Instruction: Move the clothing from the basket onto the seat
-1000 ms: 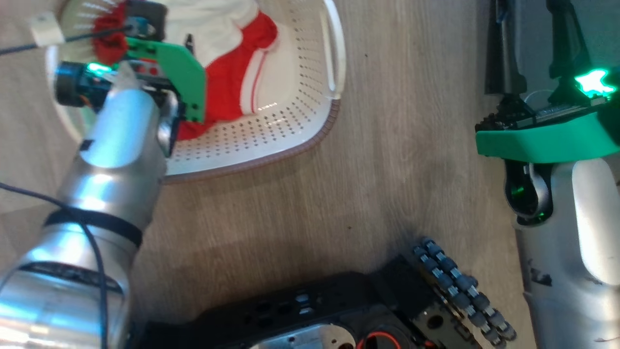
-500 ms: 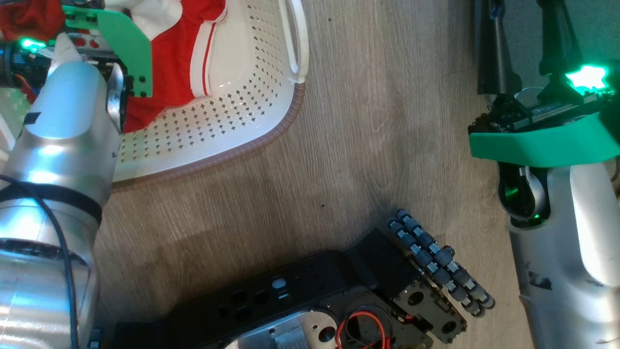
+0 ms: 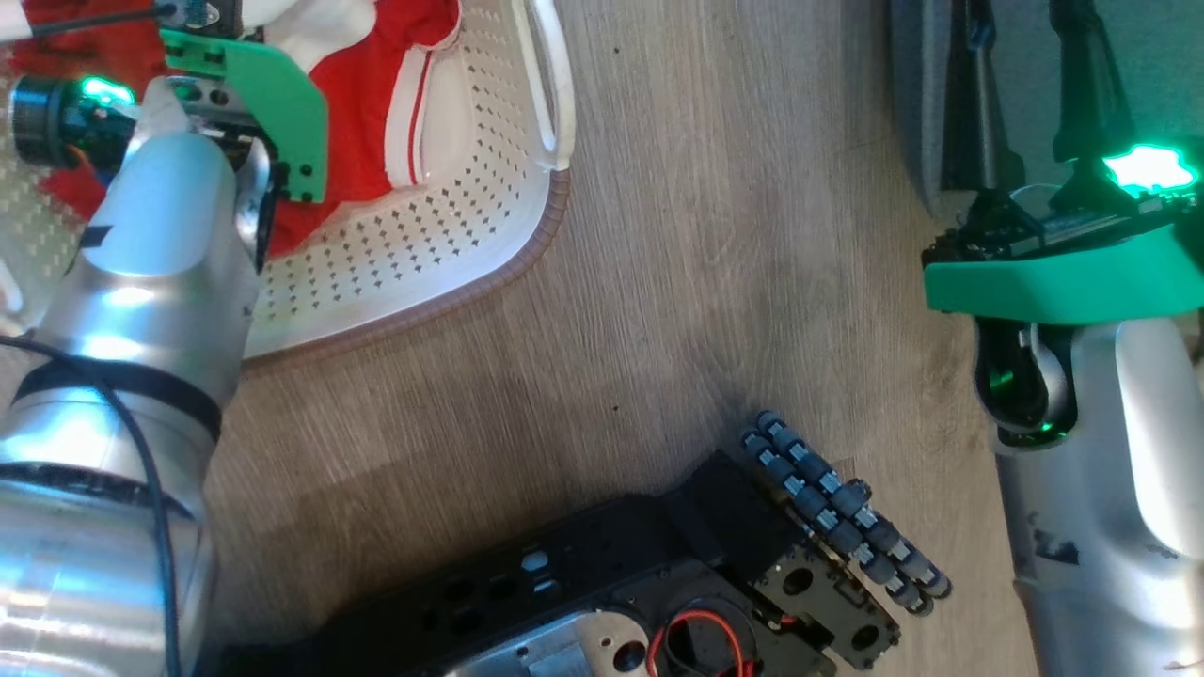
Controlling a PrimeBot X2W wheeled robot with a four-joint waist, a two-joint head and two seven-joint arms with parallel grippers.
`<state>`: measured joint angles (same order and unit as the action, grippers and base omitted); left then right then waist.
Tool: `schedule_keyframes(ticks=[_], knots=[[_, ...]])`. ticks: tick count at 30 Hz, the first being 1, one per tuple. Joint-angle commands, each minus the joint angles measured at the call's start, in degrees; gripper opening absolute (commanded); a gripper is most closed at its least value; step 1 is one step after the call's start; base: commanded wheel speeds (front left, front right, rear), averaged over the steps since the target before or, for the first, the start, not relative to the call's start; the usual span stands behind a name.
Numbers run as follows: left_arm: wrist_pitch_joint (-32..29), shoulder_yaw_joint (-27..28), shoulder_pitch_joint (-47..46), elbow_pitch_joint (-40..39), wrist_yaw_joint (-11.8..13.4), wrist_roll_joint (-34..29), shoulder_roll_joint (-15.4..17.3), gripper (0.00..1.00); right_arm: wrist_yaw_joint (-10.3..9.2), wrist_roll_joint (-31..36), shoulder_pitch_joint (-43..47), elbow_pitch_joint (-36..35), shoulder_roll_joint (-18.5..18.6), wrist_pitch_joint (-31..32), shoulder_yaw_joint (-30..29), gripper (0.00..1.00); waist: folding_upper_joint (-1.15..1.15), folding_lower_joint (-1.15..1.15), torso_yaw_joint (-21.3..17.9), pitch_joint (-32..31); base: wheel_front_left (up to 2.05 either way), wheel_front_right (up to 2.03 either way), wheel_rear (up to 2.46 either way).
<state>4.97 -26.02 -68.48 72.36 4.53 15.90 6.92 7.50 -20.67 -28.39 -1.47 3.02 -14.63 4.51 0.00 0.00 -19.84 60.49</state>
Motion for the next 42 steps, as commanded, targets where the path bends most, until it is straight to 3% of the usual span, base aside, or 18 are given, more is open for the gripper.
schedule_keyframes(ticks=[1,6,14,18,29,42], knots=[[2.10,0.63,1.62,-1.26,-0.81,0.86,-0.33,0.00,-0.01,0.36,2.44,-0.79,-0.14,-0.37,-0.02,1.00,0.00,0.00,0.79,-2.36,0.00,0.00,0.00],[6.00,0.98,4.63,-1.85,-3.09,2.58,-2.01,0.00,-0.01,2.71,2.95,0.67,-0.14,-0.37,-2.31,1.00,0.00,0.00,3.78,-8.31,0.00,0.00,0.00],[9.61,1.62,14.03,-5.20,-6.84,6.67,-3.81,0.00,-0.01,7.60,6.51,3.48,-0.14,-0.37,-5.80,1.00,0.00,0.00,9.72,-23.83,0.00,0.00,0.00],[9.98,2.31,20.44,-10.64,-7.76,9.29,-4.00,0.00,-0.01,9.99,9.75,4.88,-0.14,-0.37,-7.70,1.00,0.00,0.00,12.88,-32.57,0.00,0.00,0.00],[10.02,6.69,36.07,-32.12,-4.88,9.44,-2.41,0.00,-0.01,12.96,16.10,6.46,-0.11,-0.37,-9.70,1.00,0.00,0.00,16.94,-45.59,0.00,0.00,0.00],[9.12,8.56,50.45,-52.27,-1.03,8.73,1.89,0.00,-0.01,14.93,22.75,8.65,1.96,-0.37,-9.77,1.00,0.00,0.00,19.49,-54.72,0.00,0.00,0.00]])
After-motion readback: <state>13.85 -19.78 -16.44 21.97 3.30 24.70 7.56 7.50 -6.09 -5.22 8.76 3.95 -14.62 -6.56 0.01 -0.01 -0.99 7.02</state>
